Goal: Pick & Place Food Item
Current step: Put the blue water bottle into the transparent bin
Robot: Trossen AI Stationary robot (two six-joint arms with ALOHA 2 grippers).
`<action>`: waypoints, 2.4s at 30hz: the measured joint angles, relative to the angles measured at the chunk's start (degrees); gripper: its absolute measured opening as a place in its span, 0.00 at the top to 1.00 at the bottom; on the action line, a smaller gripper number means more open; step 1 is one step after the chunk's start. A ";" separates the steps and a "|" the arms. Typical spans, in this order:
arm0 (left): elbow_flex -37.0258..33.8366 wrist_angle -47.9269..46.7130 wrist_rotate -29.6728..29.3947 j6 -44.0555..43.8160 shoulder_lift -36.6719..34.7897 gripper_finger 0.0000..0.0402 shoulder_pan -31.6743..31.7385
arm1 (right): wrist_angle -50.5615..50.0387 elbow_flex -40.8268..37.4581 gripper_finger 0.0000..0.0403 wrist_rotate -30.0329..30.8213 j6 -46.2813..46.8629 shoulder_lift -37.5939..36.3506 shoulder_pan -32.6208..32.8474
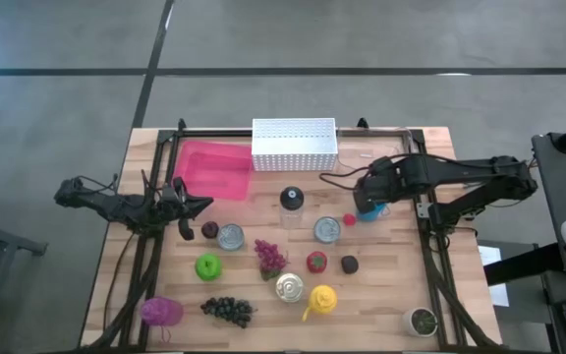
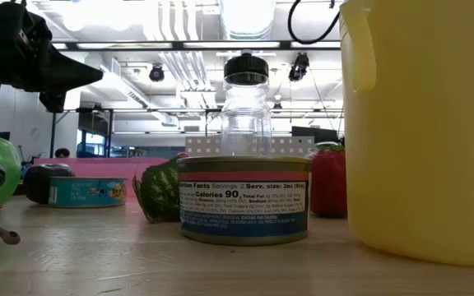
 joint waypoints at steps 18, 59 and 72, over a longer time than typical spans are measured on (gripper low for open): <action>0.00 0.01 0.00 0.01 0.00 0.99 0.02 | -0.12 3.26 0.84 0.45 -2.78 -1.28 -0.04; -0.01 0.01 0.00 0.01 0.00 0.99 0.04 | -3.84 29.08 0.84 -0.23 -17.58 -0.98 -18.15; 0.00 0.00 0.00 0.00 0.00 0.99 0.04 | -3.83 29.00 0.84 -0.24 -28.15 5.53 -36.99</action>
